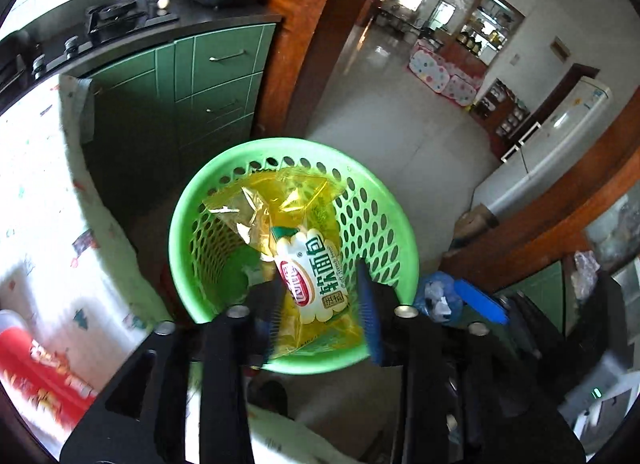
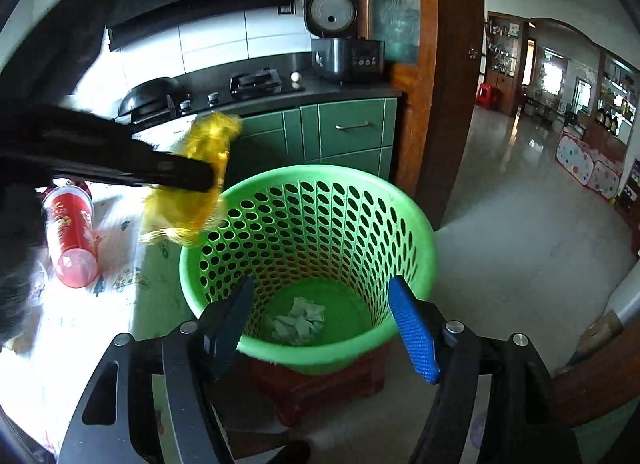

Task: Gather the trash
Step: 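Carry the paper and snack bag over the green basket and open both tools, then move both tools back over the table toward the remaining trash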

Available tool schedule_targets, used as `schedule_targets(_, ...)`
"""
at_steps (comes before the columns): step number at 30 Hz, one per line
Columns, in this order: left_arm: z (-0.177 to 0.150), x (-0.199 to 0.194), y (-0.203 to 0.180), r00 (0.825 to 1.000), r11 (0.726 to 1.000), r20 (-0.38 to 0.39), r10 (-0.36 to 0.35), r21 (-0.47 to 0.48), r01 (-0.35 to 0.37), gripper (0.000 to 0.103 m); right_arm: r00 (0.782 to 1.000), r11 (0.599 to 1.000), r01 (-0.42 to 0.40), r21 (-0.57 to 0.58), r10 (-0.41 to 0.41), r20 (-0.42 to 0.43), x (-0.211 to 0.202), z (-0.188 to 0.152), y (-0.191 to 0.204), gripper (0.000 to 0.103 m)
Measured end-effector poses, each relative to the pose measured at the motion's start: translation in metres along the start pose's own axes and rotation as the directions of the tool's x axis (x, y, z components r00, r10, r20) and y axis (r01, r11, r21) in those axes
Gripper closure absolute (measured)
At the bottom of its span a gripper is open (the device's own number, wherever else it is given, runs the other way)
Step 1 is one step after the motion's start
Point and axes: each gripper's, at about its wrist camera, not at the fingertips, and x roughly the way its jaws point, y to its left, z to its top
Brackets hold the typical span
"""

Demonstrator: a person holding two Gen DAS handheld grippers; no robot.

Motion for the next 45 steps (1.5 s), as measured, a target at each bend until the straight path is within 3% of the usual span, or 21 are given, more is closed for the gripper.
schedule_targets(3,-0.001,0.005,-0.004,1.0,1.0,0.005,0.005,0.006,-0.005,0.047,1.0,1.0,0.002,0.0,-0.002,0.013,-0.011,-0.007,0.0,0.034)
schedule_targets(10,-0.009,-0.016,-0.001,0.999,1.0,0.039,0.01,-0.001,-0.01,0.043,0.999,1.0,-0.021,0.003,0.021,0.034,-0.029,-0.008,0.011,0.03)
schedule_targets(17,-0.04,-0.074,0.009,0.993,0.998,0.105,0.061,-0.015,-0.059,0.042,0.995,0.997,-0.077,-0.031,0.079,0.055,-0.045,-0.009,0.046,0.025)
schedule_targets(23,-0.08,-0.129,0.026,0.976,0.99,0.168,0.137,0.0,-0.139,0.04,0.988,0.987,-0.146,-0.069,0.149,0.043,-0.05,-0.006,0.086,0.023)
schedule_targets(34,-0.139,-0.217,0.092,0.942,0.968,0.221,0.252,-0.047,-0.248,0.037,0.965,0.953,-0.256,-0.164,0.26,0.007,-0.053,0.006,0.165,0.022)
schedule_targets(38,-0.16,-0.246,0.117,0.926,0.957,0.244,0.289,-0.081,-0.277,0.037,0.951,0.936,-0.308,-0.167,0.308,-0.031,-0.053,0.003,0.192,0.022)
schedule_targets(43,-0.186,-0.28,0.151,0.899,0.94,0.277,0.338,-0.149,-0.307,0.037,0.911,0.9,-0.41,-0.15,0.399,-0.102,-0.051,-0.006,0.234,0.022)
schedule_targets(45,-0.195,-0.291,0.165,0.891,0.933,0.283,0.355,-0.169,-0.318,0.037,0.885,0.878,-0.46,-0.131,0.443,-0.142,-0.049,-0.01,0.253,0.022)
